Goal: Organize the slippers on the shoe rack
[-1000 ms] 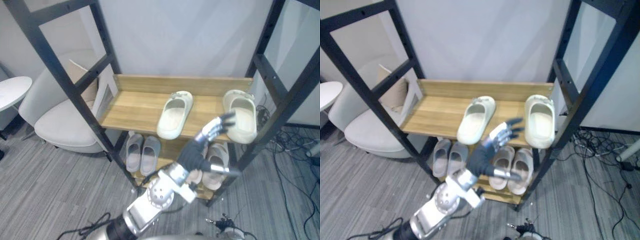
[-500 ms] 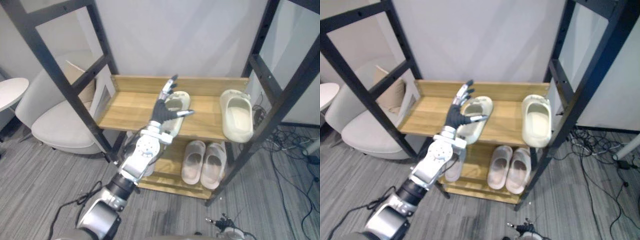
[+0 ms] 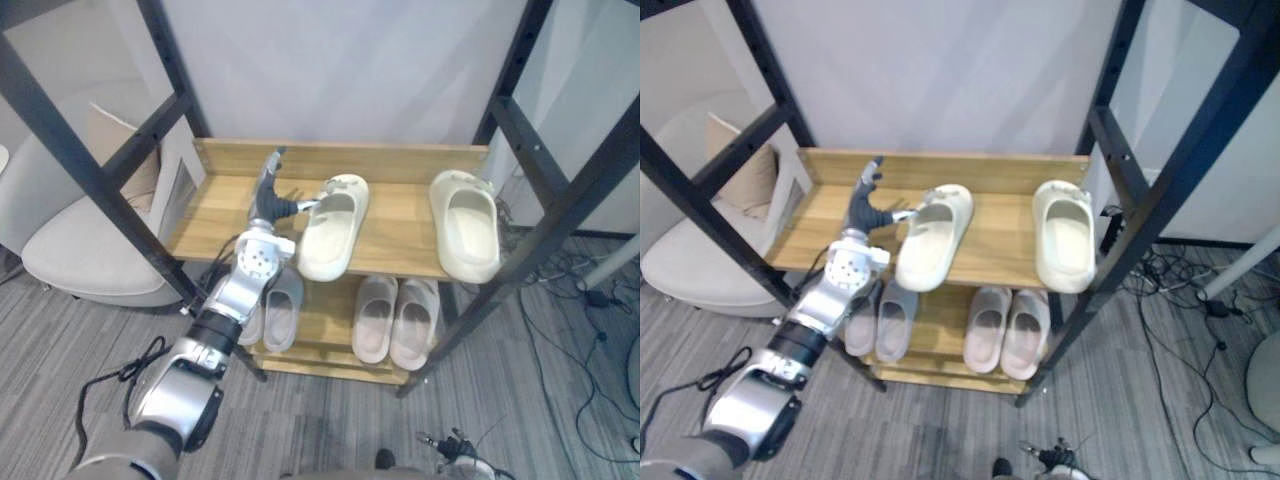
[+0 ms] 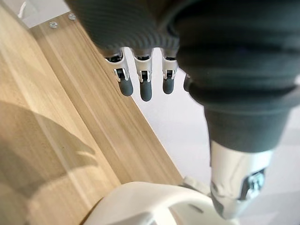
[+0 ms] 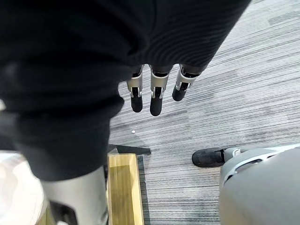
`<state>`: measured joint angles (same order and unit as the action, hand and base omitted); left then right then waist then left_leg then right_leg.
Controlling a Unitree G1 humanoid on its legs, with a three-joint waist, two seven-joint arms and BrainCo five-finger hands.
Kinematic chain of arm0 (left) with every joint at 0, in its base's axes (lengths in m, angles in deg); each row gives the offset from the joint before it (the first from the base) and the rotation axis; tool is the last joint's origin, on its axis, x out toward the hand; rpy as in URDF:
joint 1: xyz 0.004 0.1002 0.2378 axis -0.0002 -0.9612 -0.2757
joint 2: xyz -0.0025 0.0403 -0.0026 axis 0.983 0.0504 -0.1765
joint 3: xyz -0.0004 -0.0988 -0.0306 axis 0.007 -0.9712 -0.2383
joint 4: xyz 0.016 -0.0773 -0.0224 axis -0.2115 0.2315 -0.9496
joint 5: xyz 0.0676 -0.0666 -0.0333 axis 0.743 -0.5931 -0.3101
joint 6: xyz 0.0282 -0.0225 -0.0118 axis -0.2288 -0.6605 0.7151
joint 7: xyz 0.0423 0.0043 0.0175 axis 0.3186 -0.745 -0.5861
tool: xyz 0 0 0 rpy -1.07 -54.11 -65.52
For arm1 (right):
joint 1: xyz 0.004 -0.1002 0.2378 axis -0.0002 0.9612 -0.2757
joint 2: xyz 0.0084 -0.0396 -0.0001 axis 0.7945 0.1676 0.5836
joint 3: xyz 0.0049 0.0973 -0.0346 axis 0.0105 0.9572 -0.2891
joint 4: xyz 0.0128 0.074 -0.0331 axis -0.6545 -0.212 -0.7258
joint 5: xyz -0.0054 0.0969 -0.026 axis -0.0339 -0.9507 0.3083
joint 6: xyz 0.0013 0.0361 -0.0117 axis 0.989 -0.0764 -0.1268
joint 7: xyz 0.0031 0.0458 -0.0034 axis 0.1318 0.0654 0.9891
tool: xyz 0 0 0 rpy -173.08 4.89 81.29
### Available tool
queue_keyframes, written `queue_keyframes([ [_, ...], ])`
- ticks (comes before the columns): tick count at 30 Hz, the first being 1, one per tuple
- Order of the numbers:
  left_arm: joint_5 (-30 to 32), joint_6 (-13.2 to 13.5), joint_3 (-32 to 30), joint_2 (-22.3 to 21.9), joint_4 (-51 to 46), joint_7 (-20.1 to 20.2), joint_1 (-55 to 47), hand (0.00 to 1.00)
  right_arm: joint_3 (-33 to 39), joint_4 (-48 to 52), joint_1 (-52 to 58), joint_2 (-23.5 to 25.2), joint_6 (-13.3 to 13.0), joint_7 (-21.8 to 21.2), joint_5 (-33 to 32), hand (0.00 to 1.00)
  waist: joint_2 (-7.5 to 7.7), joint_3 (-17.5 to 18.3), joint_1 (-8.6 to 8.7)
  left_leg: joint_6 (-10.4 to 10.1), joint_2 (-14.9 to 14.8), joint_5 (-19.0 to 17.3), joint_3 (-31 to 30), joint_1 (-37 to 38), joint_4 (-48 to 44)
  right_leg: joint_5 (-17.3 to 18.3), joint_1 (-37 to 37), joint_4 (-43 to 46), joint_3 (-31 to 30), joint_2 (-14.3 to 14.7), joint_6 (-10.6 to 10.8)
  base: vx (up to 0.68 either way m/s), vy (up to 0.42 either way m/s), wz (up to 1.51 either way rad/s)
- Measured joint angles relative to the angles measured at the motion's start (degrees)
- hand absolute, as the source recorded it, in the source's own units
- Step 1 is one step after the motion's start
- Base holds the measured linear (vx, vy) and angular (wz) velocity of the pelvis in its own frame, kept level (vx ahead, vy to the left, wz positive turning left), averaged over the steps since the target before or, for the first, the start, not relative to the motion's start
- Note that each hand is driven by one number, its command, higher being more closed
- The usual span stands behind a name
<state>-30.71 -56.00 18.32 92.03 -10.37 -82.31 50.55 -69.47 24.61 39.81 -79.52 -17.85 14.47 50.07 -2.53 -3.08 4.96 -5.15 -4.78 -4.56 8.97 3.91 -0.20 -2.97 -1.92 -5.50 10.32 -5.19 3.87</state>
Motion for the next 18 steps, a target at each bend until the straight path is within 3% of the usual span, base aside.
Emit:
queue_keyframes([
  [15, 1.31, -0.56, 0.44, 1.77, 4.06, 0.21, 6.22, 0.0, 0.03, 1.78, 0.29, -0.27, -0.15, -0.02, -0.08, 0.0, -0.83, -1.48, 1.74, -0.02, 0.1, -0.08, 1.3, -0.82, 0.22, -0.65, 1.74, 0.4, -1.61, 0.04, 0.01, 0.01, -0.001, -0.07],
  [16, 1.32, -0.57, 0.79, 1.77, 4.06, 0.21, 6.39, 1.0, 0.03, 1.77, 0.31, -0.27, -0.14, -0.02, -0.08, 0.0, -0.9, -1.52, 1.74, -0.02, 0.17, -0.08, 1.24, -0.82, 0.13, -0.69, 1.71, 0.4, -1.6, -0.03, 0.02, 0.0, 0.0, 0.0],
  [18, 1.58, -0.58, 1.05, 1.77, 4.48, 0.22, 6.52, 1.0, 0.04, 1.78, 0.3, -0.32, -0.15, -0.05, -0.08, 0.0, -1.09, -1.63, 1.75, -0.01, 0.27, -0.07, 1.16, -0.86, 0.07, -0.85, 1.72, 0.39, -1.6, -0.12, 0.06, -0.02, 0.002, 0.0],
])
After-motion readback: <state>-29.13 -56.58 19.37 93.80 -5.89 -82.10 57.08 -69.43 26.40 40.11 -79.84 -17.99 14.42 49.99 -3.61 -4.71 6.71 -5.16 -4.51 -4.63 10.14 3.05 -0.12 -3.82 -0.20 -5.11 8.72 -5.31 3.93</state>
